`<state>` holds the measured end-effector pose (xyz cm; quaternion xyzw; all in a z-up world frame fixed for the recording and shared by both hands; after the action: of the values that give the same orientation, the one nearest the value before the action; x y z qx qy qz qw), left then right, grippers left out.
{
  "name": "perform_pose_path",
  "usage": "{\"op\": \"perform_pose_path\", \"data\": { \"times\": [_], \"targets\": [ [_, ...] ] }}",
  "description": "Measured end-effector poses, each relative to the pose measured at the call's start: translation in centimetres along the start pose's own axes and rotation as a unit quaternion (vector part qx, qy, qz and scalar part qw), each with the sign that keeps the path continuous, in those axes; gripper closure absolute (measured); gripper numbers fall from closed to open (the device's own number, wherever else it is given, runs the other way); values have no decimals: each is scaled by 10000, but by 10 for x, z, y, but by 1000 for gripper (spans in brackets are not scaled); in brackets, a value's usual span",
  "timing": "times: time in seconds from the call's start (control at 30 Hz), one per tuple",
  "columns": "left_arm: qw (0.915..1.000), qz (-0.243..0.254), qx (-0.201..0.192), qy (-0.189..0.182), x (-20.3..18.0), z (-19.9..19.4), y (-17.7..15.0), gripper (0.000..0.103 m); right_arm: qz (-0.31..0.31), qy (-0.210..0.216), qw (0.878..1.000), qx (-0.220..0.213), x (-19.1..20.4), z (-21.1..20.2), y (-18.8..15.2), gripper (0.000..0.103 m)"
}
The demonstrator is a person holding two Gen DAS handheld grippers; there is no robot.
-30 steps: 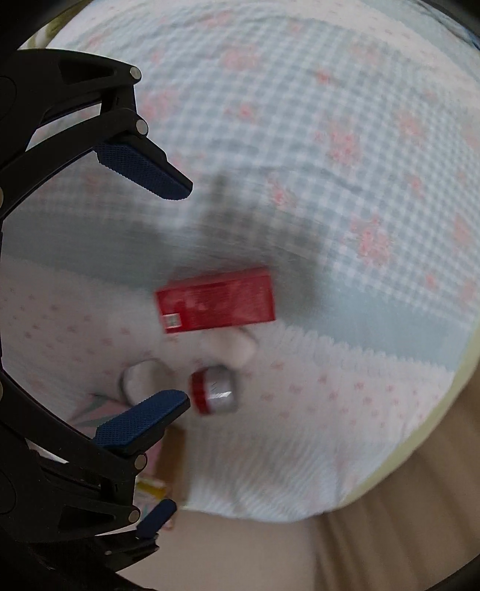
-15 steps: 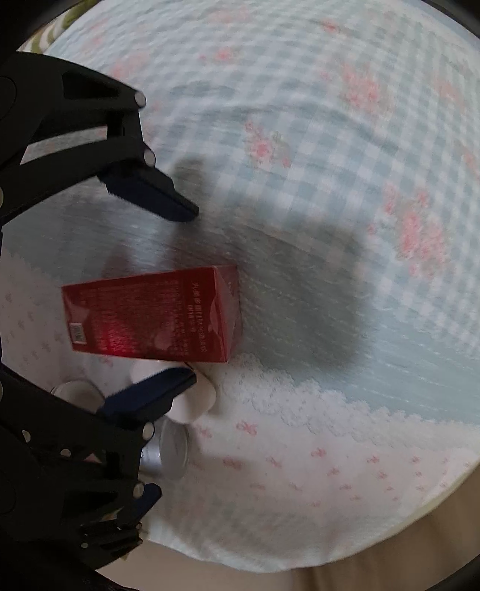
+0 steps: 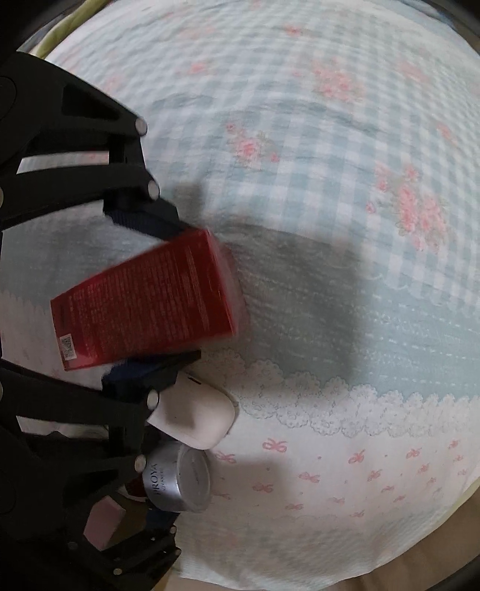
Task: Organize rigid objects
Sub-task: 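Grasp the red box with the left tool while the right tool grasps the red-lidded jar, then carry the red box and red-lidded jar into the pink box and open both tools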
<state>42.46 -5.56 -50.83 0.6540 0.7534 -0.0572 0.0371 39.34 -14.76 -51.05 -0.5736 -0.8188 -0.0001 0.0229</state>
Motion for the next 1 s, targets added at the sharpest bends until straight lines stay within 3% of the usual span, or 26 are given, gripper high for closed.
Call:
{"op": "perform_pose_path", "data": {
  "times": [0.43,0.6,0.73,0.8,1.0],
  "targets": [
    [9959,-137,-484,-754,12,-36,-31,64,624,108,9974,-343,2,-34,-33,54],
    [9948,-7,-655,-782,26,-58,-46,65,983,224,9930,-609,3,-64,-56,54],
    [9933,120,-795,-831,42,-82,-55,65,1230,296,9881,-873,2,-94,-78,54],
    [9918,214,-906,-876,70,-99,-56,66,1398,397,9842,-1008,8,-108,-90,54],
    [9848,582,-1258,-1047,76,-162,-83,66,2000,557,9687,-1358,22,-157,-120,54]
  ]
}}
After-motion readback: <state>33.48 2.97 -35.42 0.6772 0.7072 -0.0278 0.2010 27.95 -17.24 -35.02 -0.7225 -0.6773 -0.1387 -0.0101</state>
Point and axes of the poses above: each gripper's, at about its wrist camera, not at the fingertips, and z roughly the way its jaws point, x to its left, y to its top, the point moved 3 cm from there along z, roughly the way its jaws point, and after that the axes turned 4 degrees about z, right-handed, at the moved point
